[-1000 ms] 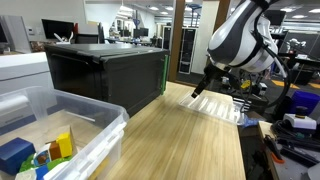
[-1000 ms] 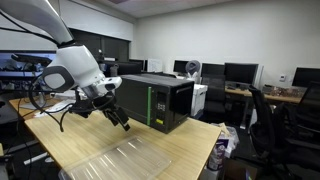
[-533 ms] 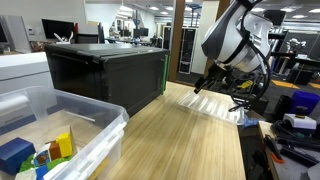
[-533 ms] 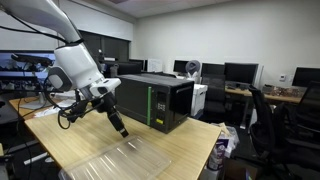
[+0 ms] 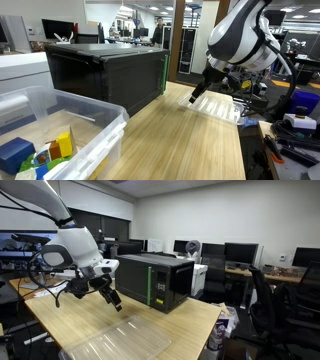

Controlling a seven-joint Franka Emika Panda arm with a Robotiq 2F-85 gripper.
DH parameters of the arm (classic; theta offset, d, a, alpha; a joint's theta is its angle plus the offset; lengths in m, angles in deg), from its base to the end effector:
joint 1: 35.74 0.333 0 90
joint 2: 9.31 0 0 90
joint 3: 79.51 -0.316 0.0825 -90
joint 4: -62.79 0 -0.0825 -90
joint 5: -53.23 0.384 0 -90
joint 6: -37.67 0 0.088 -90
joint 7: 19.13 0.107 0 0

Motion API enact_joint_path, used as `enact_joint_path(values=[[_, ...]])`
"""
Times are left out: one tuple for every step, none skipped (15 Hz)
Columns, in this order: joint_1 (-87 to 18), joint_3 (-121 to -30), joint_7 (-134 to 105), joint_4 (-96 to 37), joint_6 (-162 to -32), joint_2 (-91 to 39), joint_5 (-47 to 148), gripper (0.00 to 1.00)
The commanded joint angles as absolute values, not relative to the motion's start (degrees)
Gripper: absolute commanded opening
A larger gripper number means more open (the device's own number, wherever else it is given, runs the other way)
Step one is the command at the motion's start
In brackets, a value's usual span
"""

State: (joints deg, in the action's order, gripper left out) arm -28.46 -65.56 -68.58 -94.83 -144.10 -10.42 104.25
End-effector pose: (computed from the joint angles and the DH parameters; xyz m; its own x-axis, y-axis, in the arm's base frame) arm 0.3852 -0.1169 0.2437 0.9147 -0.1325 0.3819 -0.1501 -0.9885 0.0165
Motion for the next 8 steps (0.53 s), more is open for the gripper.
enact_joint_path(values=[[-29.72, -63.91, -67.14, -96.94, -134.23, -3.37, 90.2, 1.0], [-34.08, -67.49, -65.75, -96.28, -130.56, -2.51, 85.12, 1.0], [-34.86, -67.63, -64.79, -95.54, -126.54, -1.2, 80.4, 1.0], [-35.99, -68.03, -63.59, -94.75, -121.72, 0.89, 75.37, 1.0], [-32.92, -66.35, -65.53, -94.47, -128.05, -3.88, 81.87, 1.0], [-34.03, -66.83, -64.68, -94.0, -124.88, -2.32, 78.66, 1.0], [-34.53, -66.98, -64.65, -93.86, -123.48, -1.18, 77.5, 1.0], [-34.8, -67.08, -64.65, -93.9, -122.82, -0.38, 77.16, 1.0]])
